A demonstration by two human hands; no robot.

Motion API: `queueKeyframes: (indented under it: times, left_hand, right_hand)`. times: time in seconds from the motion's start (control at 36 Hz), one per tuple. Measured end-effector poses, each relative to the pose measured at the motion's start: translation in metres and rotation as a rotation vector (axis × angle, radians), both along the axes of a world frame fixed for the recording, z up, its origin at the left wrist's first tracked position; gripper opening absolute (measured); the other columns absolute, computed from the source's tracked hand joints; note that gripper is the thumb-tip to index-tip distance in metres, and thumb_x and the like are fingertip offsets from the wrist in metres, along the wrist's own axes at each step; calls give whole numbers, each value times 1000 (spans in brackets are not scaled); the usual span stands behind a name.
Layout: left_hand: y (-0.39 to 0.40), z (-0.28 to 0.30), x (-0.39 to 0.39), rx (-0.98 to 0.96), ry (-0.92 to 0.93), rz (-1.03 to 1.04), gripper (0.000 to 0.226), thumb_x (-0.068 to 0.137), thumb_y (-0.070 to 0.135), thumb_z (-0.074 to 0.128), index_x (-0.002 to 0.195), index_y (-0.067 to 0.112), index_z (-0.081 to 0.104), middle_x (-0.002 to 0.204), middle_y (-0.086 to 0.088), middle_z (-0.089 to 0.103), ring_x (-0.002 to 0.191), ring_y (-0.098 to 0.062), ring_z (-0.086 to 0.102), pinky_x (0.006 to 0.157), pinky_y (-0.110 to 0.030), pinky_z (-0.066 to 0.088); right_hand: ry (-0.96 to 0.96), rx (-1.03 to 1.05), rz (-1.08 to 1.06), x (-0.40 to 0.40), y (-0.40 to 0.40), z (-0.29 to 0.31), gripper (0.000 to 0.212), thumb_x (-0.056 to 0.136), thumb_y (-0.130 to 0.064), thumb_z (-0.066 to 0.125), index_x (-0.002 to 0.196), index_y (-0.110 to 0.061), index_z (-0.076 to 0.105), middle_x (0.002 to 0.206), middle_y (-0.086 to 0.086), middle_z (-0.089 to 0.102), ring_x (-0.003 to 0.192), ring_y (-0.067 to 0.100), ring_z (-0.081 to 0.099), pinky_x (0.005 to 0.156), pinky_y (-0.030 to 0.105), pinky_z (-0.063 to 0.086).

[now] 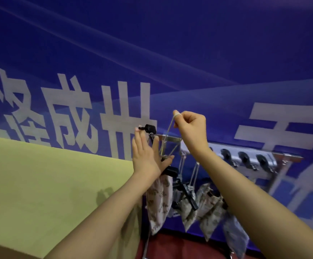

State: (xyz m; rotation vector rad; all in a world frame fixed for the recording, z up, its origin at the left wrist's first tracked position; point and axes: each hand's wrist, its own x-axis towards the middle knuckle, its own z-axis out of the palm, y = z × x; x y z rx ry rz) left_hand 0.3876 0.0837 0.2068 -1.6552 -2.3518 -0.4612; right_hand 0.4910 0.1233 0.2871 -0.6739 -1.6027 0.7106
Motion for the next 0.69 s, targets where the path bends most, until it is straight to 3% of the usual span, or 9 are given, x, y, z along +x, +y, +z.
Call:
queueKeyframes:
  times: [0.08,0.14,0.19,0.22,0.33,0.42,0.5,0.58,0.69]
  left_hand:
    - [-8,-16,41,-59,-69,-3,94,77,83,25,150,29,4,155,-26,-9,143,-39,-18,116,-49,-5]
    - [-14,-29,65,-29,-90,-16,86,75,85,19,147,38,15,151,-25,12,141,-39,5,113,-50,8]
    - [-18,-38,87,48,-29,-8,80,75,84,18,137,40,41,124,-19,43,115,-34,36,95,-46,30]
    - [-20,-42,97,52,-9,-26,78,75,84,18,133,39,45,114,-13,45,103,-30,39,88,-43,33]
    - [-22,-58,135,-92,-6,-165,73,79,80,23,125,28,44,123,-8,33,111,-29,33,97,-39,27]
    - [-18,-62,162,-133,31,-278,70,85,74,28,116,17,53,131,-8,33,119,-30,30,100,-40,24]
    - [-7,-71,189,-263,47,-399,71,87,71,28,114,14,60,131,-9,42,123,-29,31,103,-43,23]
    - [4,-85,212,-335,18,-500,67,88,69,31,114,16,63,129,-9,52,124,-27,37,102,-43,23]
    - [19,-93,238,-387,-148,-569,52,91,60,38,102,17,64,110,-7,62,112,-27,51,97,-42,27]
  right_hand:
    - [-34,-32,26,39,-7,-6,46,94,-16,57,61,15,53,47,10,38,39,5,32,49,20,38]
    - [-64,-62,40,64,-9,-15,45,94,-12,56,58,13,53,45,6,38,36,3,38,46,10,38]
    - [-117,-89,21,89,-7,-27,45,94,-14,57,52,3,54,38,-4,41,35,4,38,46,12,36]
    - [-135,-109,18,100,-6,-35,46,94,-16,57,50,-3,54,37,-6,41,36,5,36,47,17,36]
    - [-151,-200,3,142,-5,-66,49,93,-17,58,46,-4,51,44,10,41,40,16,33,47,21,34]
    - [-174,-248,-29,175,-6,-84,46,92,-12,59,49,4,50,37,-1,38,35,6,31,47,9,35]
    - [-213,-304,-64,208,-4,-101,48,92,-16,60,52,10,50,41,2,38,37,5,32,48,10,35]
    - [-280,-355,-115,236,-2,-116,49,91,-19,61,44,-9,50,38,-4,39,38,8,33,46,14,32]
    - [-341,-412,-208,264,4,-132,44,90,-17,61,51,-2,47,33,-8,33,36,6,30,44,15,27]
